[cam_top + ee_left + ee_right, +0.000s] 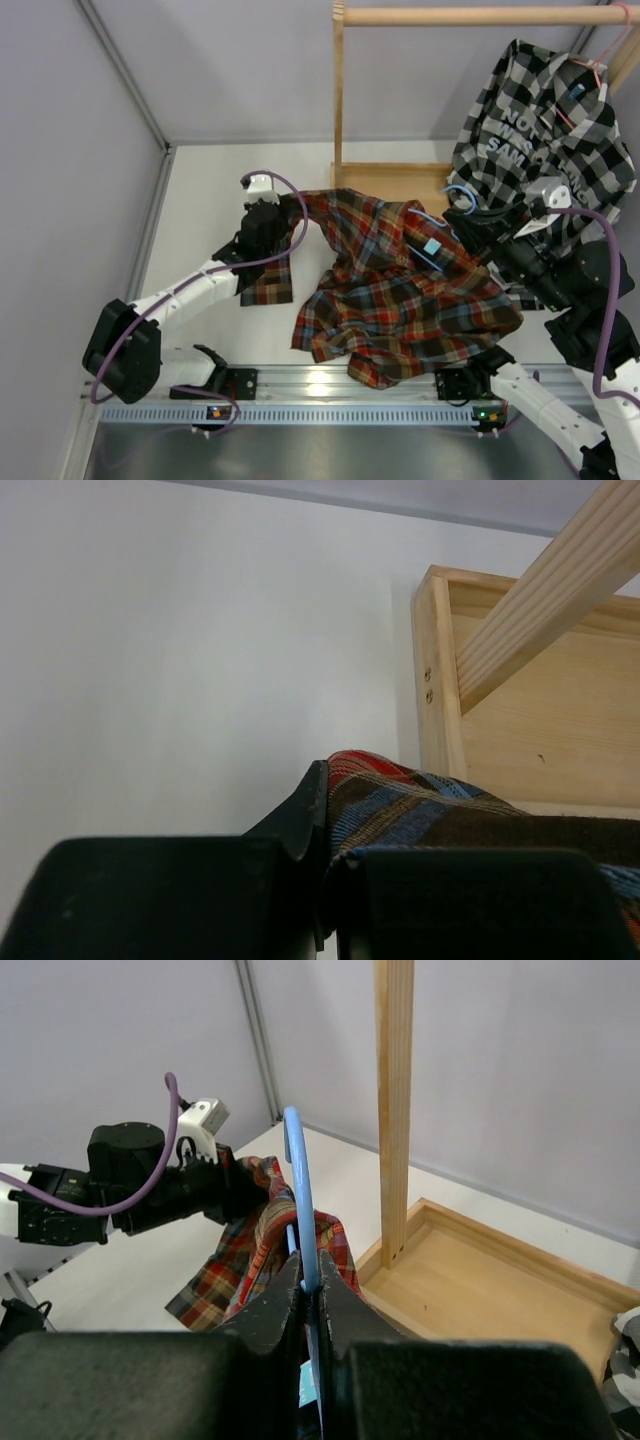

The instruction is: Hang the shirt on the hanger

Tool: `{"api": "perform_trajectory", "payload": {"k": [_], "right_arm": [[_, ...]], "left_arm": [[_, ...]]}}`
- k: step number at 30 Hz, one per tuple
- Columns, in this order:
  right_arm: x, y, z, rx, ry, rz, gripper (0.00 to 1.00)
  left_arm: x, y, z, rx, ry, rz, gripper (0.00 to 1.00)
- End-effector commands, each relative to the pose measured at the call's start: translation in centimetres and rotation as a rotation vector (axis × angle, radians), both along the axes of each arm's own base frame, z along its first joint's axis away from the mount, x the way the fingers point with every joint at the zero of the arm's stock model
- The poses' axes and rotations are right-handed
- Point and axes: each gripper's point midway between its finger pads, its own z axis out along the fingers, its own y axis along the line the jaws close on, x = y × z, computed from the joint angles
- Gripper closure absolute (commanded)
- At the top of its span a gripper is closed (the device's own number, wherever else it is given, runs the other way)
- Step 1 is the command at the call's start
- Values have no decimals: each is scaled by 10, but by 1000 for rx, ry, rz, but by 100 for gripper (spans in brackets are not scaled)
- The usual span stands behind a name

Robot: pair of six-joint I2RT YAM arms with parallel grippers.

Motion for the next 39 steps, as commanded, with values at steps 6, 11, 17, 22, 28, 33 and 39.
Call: {"api": "perform_trajectory", "payload": {"k": [6,11,17,22,28,33,39], "right_arm": [[-1,-14,26,50,-94,-63,100],[0,-10,24,43,-85,-47,100],[4,-7,20,31,-75,-41,100],[17,-4,7,0,-44,-63,100],[5,14,-5,-51,-54,67,100],[-25,31,-15,-133,-92,253,100],[-43,36,-11,-137,-109,333,100]], "left_arm": [[11,17,-27,-42,77,71,100],[12,6,-31,-52,97,19,100],[8,-18,6,-71,41,-146,28],[-24,-44,93,-101,-150,-398,2],[-111,-110,170,12,-378,-1058,2],[-187,-138,212,30,-536,-1580,2],[-197,-158,235,14,-581,-1740,2]]}}
